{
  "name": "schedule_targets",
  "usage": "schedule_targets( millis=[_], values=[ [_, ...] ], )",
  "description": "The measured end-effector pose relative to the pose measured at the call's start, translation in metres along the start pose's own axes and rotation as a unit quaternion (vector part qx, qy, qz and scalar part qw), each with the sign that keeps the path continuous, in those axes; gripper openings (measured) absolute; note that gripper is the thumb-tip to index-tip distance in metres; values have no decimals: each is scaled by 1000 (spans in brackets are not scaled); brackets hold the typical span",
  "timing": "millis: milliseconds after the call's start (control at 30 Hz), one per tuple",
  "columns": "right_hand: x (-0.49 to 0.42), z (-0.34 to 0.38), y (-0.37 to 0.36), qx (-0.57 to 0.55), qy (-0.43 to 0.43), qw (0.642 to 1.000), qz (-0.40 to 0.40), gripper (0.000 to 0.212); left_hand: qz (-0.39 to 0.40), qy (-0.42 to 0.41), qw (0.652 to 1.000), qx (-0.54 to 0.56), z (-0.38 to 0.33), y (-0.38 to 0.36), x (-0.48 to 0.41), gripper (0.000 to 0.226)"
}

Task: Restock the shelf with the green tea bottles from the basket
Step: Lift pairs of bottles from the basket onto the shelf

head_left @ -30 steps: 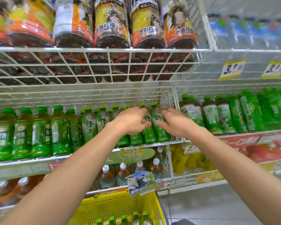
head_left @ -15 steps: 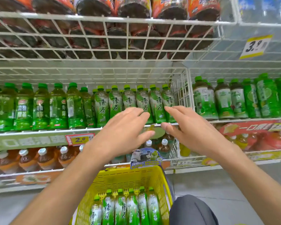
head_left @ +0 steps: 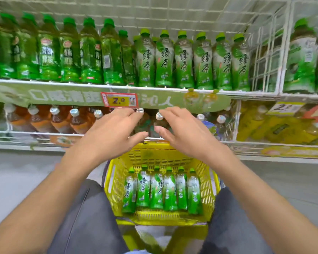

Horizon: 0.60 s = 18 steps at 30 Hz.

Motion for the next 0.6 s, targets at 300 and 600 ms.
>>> schedule_targets(
  millis=[300,600],
  values=[
    [-10,10,-169,-30,-33,979,199,58,181,111,977,33,87,-157,-11,59],
    [-9,16,-284,-44,-87,922,373,49,313,214,917,127,124,-283,-44,48]
  ],
)
Point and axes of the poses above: each hand's wrist, its own x-axis away from the middle knuckle, its own y-axis out of the back of the hand, z = x × y, the point moved 2 cm from there along -x, towards the middle knuckle, and after that the axes turned 14 degrees about x, right-handed, at the moved point
